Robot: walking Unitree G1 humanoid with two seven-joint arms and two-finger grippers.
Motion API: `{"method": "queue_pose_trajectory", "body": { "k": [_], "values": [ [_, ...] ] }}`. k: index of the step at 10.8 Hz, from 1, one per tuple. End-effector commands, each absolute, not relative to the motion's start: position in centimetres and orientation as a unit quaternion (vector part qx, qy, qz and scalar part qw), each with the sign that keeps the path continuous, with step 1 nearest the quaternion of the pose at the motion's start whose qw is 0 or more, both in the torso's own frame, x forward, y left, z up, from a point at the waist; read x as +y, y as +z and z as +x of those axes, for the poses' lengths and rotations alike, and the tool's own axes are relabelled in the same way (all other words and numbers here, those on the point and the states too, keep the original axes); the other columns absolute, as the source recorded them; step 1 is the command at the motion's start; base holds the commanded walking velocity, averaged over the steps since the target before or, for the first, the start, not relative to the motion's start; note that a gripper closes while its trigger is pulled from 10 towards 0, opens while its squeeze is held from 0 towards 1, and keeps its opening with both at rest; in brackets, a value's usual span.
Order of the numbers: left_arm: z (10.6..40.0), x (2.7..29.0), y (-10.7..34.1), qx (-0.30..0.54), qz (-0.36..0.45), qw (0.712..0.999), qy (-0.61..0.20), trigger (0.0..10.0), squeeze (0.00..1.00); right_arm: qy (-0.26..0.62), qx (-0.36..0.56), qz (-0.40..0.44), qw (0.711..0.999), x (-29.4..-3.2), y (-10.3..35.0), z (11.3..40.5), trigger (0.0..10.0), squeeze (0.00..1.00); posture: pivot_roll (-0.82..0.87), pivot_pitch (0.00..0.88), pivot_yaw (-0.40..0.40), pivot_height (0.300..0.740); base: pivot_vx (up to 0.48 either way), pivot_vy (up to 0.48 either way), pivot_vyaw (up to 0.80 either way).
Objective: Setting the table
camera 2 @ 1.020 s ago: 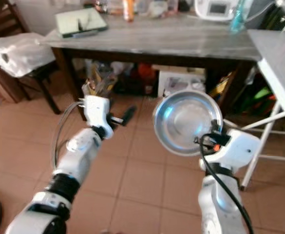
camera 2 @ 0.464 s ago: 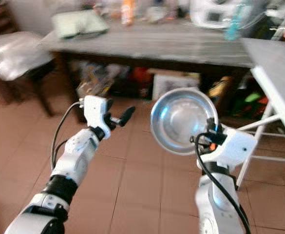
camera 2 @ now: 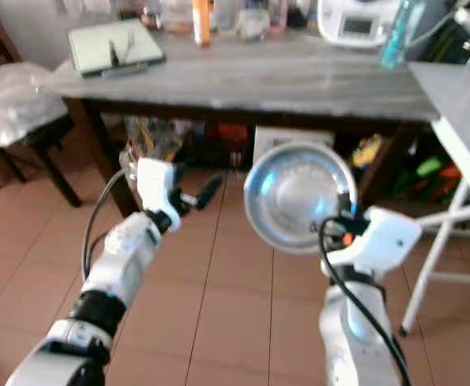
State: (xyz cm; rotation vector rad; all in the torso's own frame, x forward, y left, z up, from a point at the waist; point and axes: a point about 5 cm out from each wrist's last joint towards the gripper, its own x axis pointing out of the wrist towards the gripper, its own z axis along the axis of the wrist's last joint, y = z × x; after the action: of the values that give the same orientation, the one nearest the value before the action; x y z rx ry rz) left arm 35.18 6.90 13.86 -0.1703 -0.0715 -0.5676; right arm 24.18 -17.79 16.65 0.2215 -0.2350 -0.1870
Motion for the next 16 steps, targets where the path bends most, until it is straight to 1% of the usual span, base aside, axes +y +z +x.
{"method": "queue_pose_trajectory", "body": {
  "k": [1,5,16],
  "values": [
    [35.02,5.78,14.13,-0.036,-0.082,0.95,-0.297,10.0,0.0,-0.101,-0.121,0.106,0.982,-18.28,16.79,24.03,10.0,0.0,0.0,0.086,-0.003,0.74,0.48,0.0,-0.49],
    [35.02,5.52,14.05,-0.033,-0.084,0.949,-0.302,10.0,0.0,-0.102,-0.124,0.107,0.981,-18.34,16.88,24.03,10.0,0.0,0.0,0.085,-0.003,0.74,0.48,0.0,-0.8],
    [35.06,5.05,13.96,-0.027,-0.08,0.948,-0.307,10.0,0.0,-0.098,-0.124,0.097,0.983,-18.09,16.92,24.14,10.0,0.0,0.0,0.084,-0.002,0.74,0.48,0.0,0.0]
  ]
}}
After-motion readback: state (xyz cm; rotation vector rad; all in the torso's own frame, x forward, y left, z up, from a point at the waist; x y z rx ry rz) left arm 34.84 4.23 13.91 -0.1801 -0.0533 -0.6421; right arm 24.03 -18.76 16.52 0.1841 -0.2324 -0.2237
